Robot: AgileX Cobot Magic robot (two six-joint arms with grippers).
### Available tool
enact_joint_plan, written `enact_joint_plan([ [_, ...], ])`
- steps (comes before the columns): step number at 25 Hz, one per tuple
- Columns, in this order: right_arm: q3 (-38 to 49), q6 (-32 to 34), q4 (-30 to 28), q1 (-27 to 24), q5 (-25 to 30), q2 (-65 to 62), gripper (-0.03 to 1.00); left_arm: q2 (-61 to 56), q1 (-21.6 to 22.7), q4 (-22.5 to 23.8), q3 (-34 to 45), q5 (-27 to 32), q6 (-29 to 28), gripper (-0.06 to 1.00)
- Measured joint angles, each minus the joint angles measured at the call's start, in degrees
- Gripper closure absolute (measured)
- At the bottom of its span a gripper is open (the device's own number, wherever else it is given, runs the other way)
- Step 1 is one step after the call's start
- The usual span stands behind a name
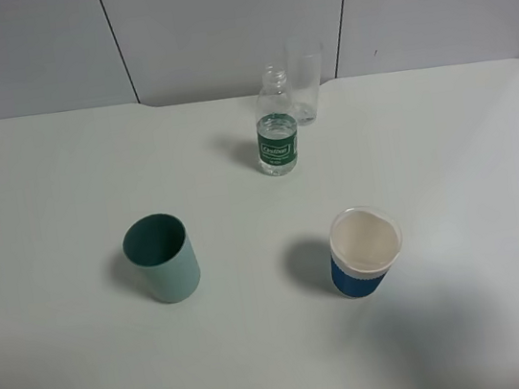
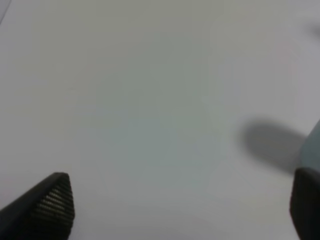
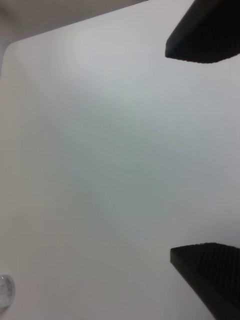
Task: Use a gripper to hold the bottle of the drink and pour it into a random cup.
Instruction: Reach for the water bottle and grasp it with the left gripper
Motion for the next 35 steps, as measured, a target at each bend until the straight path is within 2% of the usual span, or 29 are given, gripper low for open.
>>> enact_joint_plan([
  [35,0.0,0.0,0.0,0.0,0.0,0.0,0.23,0.0,0.0,0.0,0.0,0.0,0.0,0.09],
])
